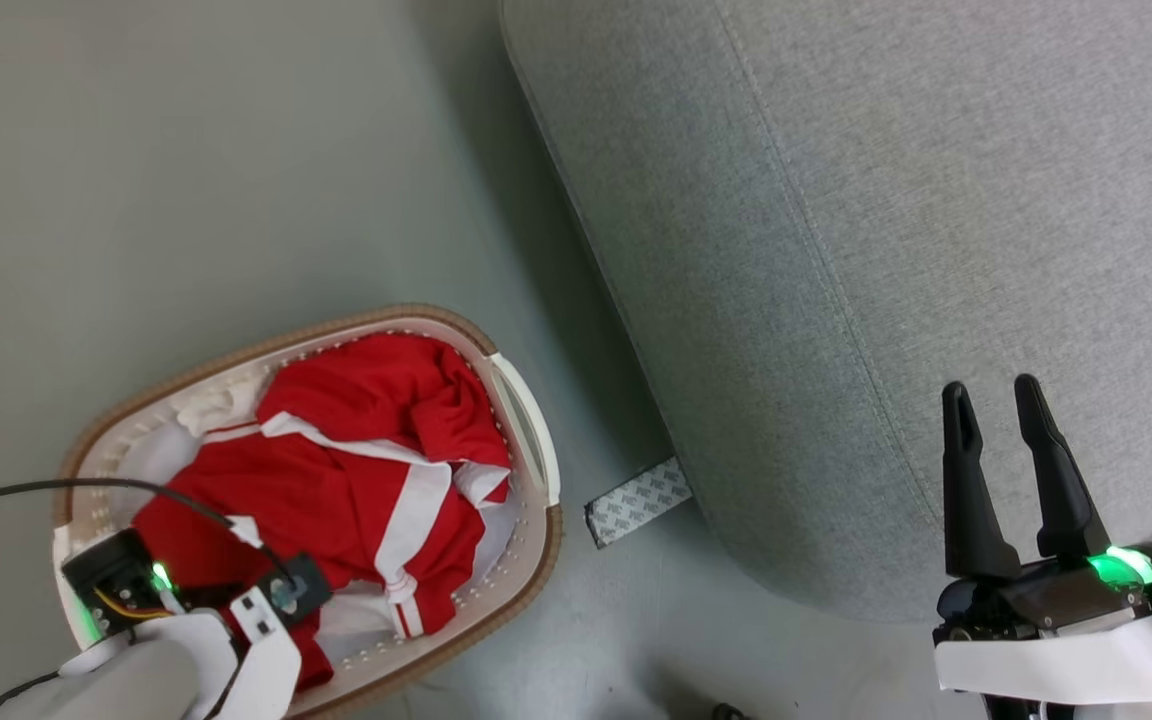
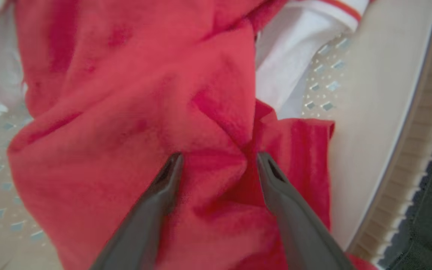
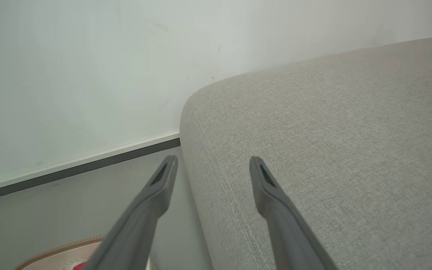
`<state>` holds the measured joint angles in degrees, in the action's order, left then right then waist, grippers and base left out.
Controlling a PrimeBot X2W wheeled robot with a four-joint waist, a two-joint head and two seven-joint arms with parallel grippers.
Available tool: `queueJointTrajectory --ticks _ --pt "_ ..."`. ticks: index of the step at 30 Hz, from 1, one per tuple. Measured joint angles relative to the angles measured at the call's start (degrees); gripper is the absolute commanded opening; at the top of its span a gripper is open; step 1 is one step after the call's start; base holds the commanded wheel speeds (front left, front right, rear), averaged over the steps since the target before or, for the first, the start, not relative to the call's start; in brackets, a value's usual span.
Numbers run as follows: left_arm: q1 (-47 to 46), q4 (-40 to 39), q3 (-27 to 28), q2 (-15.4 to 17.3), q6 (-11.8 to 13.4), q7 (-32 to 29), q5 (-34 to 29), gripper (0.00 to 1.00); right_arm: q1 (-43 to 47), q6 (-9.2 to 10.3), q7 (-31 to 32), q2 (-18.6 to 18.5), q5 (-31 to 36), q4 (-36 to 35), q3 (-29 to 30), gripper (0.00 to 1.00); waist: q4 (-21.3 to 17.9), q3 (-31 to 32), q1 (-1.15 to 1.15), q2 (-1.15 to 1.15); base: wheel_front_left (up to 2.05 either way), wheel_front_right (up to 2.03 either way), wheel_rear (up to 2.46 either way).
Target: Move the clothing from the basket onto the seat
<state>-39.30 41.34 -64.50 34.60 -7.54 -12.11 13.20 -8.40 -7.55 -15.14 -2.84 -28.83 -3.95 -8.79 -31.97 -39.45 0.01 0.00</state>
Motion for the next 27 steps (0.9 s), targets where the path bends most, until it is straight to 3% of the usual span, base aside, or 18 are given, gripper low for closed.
queueJointTrajectory --ticks 4,9,13,14,15,16,27 --pt "-2.20 1.78 -3.79 0.05 0.00 -1.94 -1.69 1.00 0.65 0.00 0.00 -0.01 -0.41 -0.65 0.15 1.00 -0.01 -1.33 0.00 0.00 0.00 0.00 0.00" --pt "-5.42 6.13 -5.69 -0.12 1.38 -1.82 -6.14 1.00 0.74 0.00 0.01 -0.01 -0.59 -1.26 0.23 1.00 0.13 -2.45 0.00 0.00 0.00 0.00 0.00" --pt "-6.59 9.83 -6.62 -1.30 1.00 -1.30 -7.24 0.99 0.73 0.00 0.00 0.00 -0.59 -1.44 0.08 1.00 0.31 -3.19 -0.01 0.00 0.00 0.00 0.00" --pt "-6.86 10.60 -6.82 -1.56 0.93 -0.87 -7.72 0.74 0.73 0.00 0.00 0.00 -0.59 -1.46 0.07 1.00 0.35 -3.33 0.00 0.00 0.00 0.00 0.00" --pt "-7.21 11.29 -6.98 -1.78 0.90 -0.57 -8.14 0.29 0.70 0.00 0.01 0.00 -0.58 -1.52 0.05 1.00 0.40 -3.44 0.00 0.00 0.00 0.00 0.00" --pt "-7.58 12.00 -7.10 -2.01 0.75 -0.22 -8.20 0.00 0.65 0.00 0.00 0.00 -0.58 -1.55 0.02 1.00 0.44 -3.54 0.00 0.00 0.00 0.00 0.00" --pt "-8.27 17.45 -7.66 -4.58 0.16 6.05 -5.36 0.00 -1.30 0.00 0.01 0.00 0.21 0.00 -1.38 1.00 0.27 -1.31 -0.01 0.00 0.00 0.00 0.00"
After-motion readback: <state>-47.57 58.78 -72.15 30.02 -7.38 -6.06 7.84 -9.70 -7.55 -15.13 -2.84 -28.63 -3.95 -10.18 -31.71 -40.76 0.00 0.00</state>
